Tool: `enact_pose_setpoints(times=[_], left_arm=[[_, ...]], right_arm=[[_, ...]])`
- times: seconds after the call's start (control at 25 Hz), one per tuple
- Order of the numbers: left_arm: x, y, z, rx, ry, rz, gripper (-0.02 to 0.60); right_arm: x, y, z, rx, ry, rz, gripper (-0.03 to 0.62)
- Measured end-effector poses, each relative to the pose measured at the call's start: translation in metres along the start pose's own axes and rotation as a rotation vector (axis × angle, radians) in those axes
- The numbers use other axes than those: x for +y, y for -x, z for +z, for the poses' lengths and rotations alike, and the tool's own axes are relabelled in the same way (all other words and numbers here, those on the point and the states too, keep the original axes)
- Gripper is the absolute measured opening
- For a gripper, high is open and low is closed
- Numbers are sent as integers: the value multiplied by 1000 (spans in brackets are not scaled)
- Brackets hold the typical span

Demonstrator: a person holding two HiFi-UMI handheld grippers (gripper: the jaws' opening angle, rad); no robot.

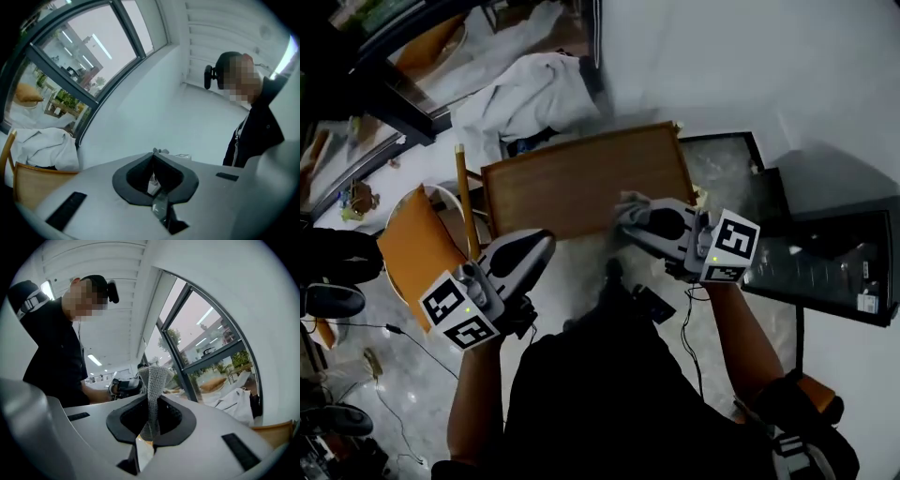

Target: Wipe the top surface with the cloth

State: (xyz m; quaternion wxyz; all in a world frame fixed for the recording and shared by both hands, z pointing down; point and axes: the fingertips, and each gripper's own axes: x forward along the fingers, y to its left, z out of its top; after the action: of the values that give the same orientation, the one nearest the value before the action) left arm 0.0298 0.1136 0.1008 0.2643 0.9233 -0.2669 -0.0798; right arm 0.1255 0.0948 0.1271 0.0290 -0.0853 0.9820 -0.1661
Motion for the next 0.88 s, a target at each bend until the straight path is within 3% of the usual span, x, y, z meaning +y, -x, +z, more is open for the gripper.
enact_pose_setpoints(times=[0.2, 0.36, 0.56, 0.88], left_arm=[[-43, 43, -1, -40, -44, -76, 11], [-78, 123, -30, -68, -20, -79, 11], [-103, 197, -72, -73, 13, -56, 11], [-130, 223, -109, -36, -8, -45, 11]], right_arm=[[55, 5, -10, 6, -7, -49, 40], [131, -16, -37, 17, 20, -65, 40], [197, -42, -58, -59, -18, -71, 40], [257, -47, -77, -57, -48, -54, 40]])
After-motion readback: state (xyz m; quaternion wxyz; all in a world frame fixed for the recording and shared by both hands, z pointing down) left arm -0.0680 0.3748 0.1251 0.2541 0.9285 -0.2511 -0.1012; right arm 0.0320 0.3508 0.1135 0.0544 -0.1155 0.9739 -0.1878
